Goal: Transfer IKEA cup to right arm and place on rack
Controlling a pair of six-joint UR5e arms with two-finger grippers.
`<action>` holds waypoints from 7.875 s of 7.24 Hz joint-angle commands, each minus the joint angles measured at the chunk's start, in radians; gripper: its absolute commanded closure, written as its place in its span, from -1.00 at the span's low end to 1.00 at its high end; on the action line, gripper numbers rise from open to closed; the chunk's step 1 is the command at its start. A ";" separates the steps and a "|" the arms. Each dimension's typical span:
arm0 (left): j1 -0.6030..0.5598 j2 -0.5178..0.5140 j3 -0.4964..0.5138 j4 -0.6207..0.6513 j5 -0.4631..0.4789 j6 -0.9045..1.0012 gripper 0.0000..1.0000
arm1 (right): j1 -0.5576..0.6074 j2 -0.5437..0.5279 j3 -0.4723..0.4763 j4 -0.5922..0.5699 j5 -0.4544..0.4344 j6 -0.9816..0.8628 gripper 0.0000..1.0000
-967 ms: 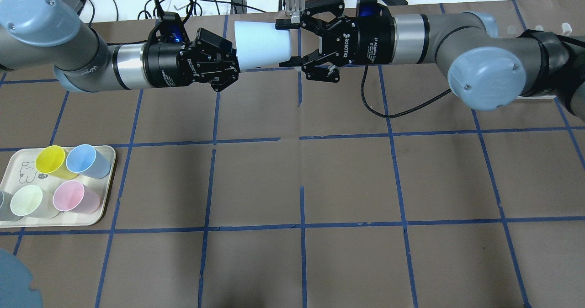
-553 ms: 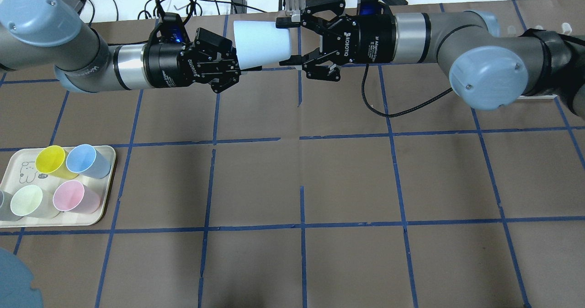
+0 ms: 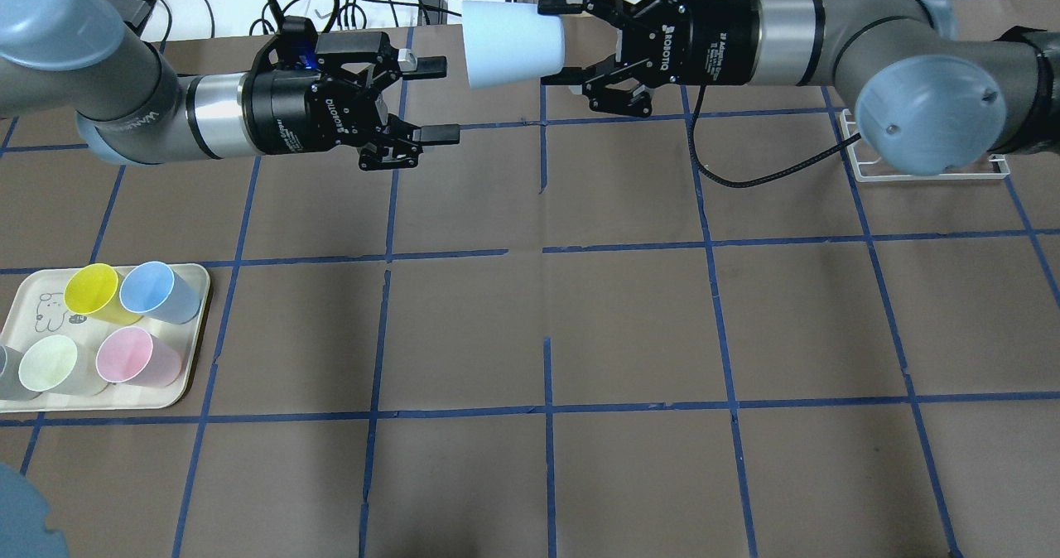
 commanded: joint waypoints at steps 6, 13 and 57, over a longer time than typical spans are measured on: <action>0.009 0.011 0.163 0.207 0.329 -0.211 -1.00 | -0.184 -0.078 -0.122 -0.001 -0.612 0.111 1.00; -0.149 0.172 0.142 0.886 1.092 -1.221 -1.00 | -0.187 -0.121 -0.167 -0.192 -1.445 -0.164 1.00; -0.221 0.298 -0.024 1.270 1.375 -1.387 -1.00 | -0.272 -0.114 -0.164 -0.097 -1.554 -0.320 -1.00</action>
